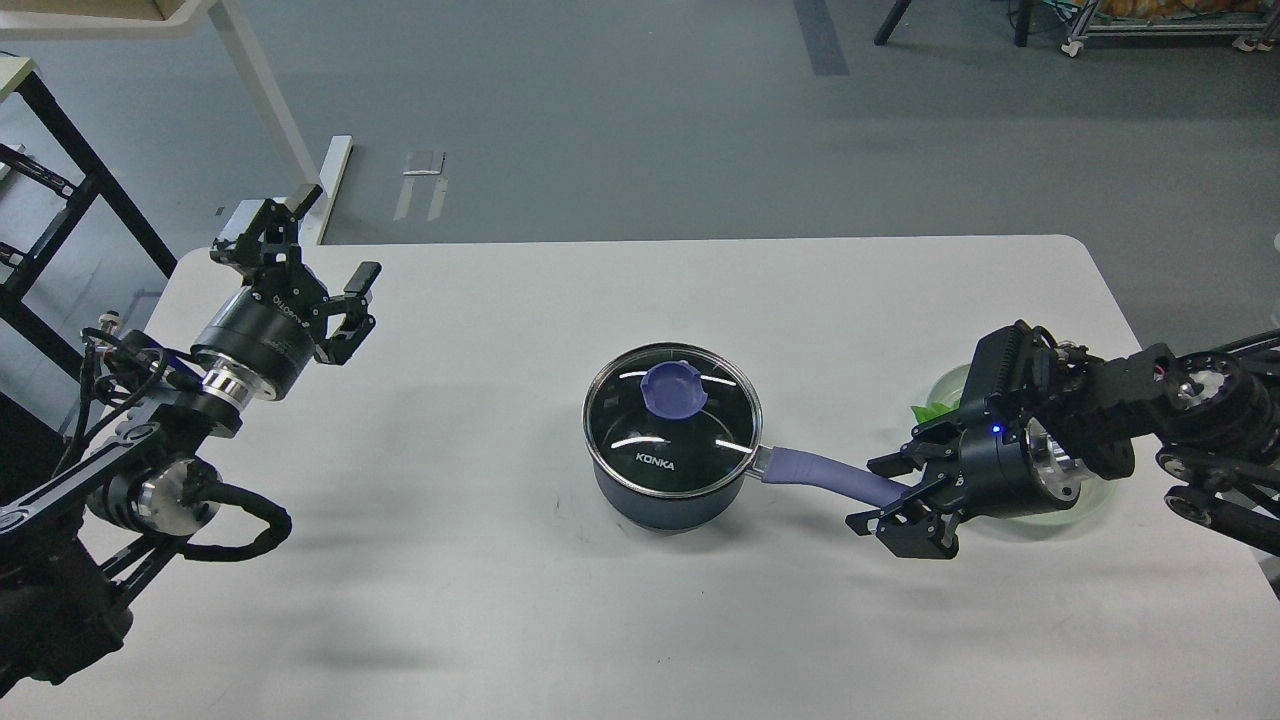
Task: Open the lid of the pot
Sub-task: 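Lower the right gripper and grasp the purple pot handle, then reach the left gripper over the pot toward the purple lid knob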
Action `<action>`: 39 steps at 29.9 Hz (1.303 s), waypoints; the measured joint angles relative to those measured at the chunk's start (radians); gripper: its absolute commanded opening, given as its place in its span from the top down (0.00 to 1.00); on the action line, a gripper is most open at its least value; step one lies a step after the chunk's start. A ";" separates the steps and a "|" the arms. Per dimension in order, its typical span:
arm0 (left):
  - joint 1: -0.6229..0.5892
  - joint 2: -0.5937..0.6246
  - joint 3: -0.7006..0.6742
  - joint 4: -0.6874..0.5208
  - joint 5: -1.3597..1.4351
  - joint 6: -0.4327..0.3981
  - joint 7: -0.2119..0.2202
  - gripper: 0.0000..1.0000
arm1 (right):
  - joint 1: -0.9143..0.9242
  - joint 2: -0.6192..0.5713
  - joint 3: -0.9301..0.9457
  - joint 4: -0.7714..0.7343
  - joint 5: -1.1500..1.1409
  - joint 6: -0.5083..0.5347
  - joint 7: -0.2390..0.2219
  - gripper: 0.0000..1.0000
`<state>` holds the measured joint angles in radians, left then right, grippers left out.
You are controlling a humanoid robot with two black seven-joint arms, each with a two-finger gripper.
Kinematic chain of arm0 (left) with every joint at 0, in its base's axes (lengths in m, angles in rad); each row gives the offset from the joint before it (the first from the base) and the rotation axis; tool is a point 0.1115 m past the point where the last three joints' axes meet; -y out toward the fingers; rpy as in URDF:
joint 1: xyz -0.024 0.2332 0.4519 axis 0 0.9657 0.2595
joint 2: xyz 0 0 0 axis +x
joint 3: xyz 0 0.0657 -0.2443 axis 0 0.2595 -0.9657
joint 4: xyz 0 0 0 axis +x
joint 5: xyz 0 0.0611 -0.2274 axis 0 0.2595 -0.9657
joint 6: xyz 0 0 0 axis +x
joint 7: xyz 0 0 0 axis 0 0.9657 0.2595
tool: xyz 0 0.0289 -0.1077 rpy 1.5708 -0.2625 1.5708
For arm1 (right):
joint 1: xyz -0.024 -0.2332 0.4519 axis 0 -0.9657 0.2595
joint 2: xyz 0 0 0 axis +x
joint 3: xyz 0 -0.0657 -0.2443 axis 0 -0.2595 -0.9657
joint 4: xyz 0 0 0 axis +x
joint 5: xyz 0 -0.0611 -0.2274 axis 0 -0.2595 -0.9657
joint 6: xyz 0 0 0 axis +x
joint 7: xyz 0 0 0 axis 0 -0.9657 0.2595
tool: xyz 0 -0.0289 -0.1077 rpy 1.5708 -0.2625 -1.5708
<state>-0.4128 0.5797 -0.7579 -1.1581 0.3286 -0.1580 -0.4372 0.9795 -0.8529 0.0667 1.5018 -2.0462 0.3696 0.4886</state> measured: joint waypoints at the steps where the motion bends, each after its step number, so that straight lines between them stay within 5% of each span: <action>1: 0.000 0.000 0.000 0.000 0.000 0.000 0.000 0.01 | -0.002 0.000 0.000 0.000 0.000 0.000 0.000 0.49; 15: -0.007 0.030 0.014 -0.010 0.071 -0.008 0.000 0.01 | -0.003 0.000 0.001 0.000 0.000 0.000 0.000 0.68; 22: -0.053 0.055 0.017 -0.037 0.481 -0.123 -0.011 0.01 | -0.003 -0.001 0.001 0.000 0.000 0.000 0.001 0.69; 29: -0.200 0.057 0.041 -0.153 0.917 -0.136 -0.048 0.01 | -0.003 -0.001 0.002 0.000 0.001 0.000 0.000 0.68; 34: -0.404 0.045 0.217 -0.192 1.275 -0.107 -0.052 0.01 | -0.004 0.000 0.002 0.000 0.001 0.000 0.000 0.68; 39: -0.618 -0.007 0.530 -0.147 1.489 0.052 -0.052 0.01 | -0.004 0.000 0.003 0.000 0.002 0.000 0.000 0.68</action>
<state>-1.0308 0.5724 -0.2282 -1.3056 1.8171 -0.1064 -0.4893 0.9756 -0.8533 0.0692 1.5017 -2.0437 0.3697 0.4885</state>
